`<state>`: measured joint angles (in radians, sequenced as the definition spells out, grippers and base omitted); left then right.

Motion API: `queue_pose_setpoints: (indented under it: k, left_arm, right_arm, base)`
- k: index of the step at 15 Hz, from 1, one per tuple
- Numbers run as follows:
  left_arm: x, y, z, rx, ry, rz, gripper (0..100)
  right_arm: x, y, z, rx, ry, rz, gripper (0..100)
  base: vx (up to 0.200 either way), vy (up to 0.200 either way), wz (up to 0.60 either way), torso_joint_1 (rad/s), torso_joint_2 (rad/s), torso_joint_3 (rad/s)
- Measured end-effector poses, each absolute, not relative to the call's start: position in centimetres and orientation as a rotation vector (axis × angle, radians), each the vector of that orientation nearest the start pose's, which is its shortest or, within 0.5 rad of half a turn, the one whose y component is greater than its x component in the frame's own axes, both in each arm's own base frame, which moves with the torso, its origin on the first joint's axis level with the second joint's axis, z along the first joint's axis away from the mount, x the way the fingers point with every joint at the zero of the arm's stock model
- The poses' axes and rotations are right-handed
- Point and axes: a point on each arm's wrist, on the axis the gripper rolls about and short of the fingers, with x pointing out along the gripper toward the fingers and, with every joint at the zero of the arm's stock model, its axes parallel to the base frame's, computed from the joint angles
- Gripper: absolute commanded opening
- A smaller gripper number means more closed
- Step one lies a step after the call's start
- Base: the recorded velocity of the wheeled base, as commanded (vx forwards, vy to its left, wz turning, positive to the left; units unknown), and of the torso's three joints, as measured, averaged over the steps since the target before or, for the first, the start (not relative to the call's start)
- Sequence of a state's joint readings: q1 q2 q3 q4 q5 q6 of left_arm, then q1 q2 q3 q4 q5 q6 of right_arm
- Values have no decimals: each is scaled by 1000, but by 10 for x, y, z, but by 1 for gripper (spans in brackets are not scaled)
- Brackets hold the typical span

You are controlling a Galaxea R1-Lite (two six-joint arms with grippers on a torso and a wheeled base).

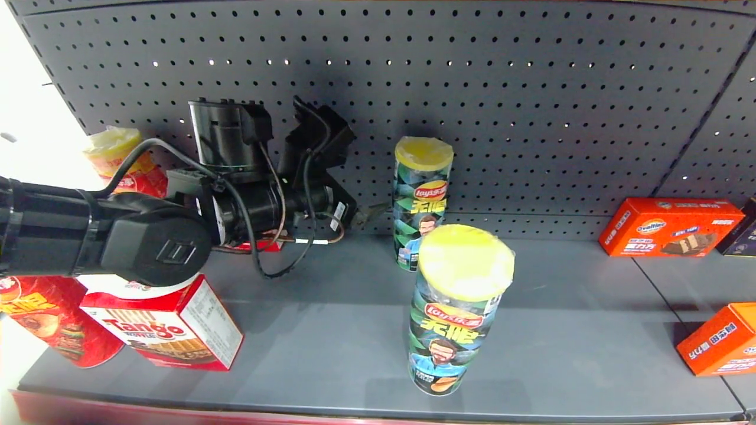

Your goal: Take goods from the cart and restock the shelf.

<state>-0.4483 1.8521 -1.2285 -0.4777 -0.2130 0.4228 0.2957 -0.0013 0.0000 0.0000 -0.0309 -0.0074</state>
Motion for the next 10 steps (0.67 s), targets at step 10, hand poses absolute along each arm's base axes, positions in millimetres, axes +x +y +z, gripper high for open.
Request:
queue_pose_setpoints:
  k: [10]
  left_arm:
    - [343,-171,226,560,61,-572,100]
  right_arm:
    - [-22,-7,75,-7,-2,265,100]
  base:
    - [0,0,0,0,0,0]
